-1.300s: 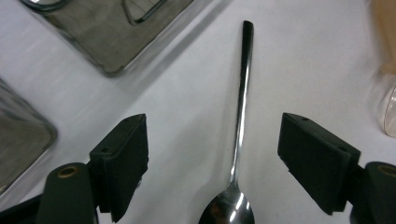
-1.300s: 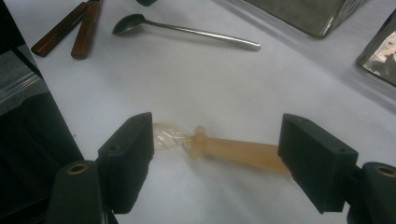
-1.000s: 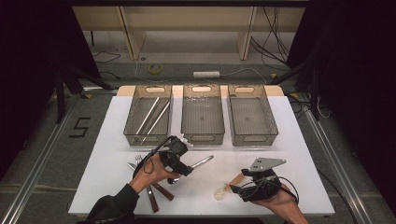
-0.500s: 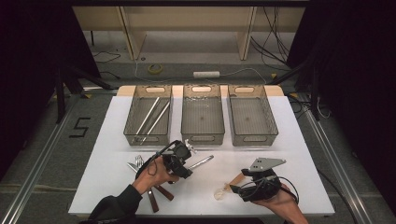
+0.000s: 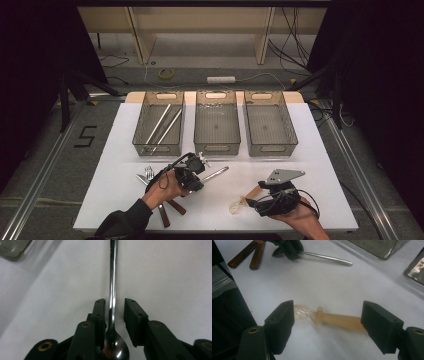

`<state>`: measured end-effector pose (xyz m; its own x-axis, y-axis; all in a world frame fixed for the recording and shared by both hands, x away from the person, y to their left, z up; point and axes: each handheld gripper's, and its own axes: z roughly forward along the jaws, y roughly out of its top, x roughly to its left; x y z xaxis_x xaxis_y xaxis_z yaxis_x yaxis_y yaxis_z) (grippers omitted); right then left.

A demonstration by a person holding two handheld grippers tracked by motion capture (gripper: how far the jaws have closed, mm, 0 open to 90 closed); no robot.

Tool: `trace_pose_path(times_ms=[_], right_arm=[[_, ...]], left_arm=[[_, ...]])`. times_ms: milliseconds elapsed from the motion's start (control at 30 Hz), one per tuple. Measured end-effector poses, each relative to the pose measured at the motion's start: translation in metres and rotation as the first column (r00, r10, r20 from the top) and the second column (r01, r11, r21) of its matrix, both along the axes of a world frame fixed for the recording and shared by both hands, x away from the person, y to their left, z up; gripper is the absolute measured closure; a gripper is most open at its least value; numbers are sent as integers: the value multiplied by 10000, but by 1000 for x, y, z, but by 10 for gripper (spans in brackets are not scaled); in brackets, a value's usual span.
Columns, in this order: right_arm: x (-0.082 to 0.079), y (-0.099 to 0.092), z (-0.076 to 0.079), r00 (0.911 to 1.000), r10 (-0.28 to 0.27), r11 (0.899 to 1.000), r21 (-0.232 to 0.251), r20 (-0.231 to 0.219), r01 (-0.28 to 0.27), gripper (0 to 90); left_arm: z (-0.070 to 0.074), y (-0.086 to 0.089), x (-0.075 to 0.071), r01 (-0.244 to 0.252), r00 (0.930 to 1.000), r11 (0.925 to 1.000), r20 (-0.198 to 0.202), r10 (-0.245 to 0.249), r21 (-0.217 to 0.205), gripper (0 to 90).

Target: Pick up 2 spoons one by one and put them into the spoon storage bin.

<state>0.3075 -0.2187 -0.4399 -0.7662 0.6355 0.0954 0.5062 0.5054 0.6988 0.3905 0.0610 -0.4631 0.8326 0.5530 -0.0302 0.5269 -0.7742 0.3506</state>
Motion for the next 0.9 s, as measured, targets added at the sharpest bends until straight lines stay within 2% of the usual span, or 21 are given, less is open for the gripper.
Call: trace_pose_path(times_ms=[300,733,900], right_arm=[[0,0,0,10000,13,10000,15,10,-13,279],[0,0,1,10000,19,10000,22,12,-19,279],[0,-1,1,10000,-34,10000,52,11,34,279]], left_arm=[[0,1,1,143,9998,9999,112,-143,-4,840],[6,4,2,170,9998,9992,71,-167,-353,857],[14,8,1,149,9999,9970,23,-148,-754,858]])
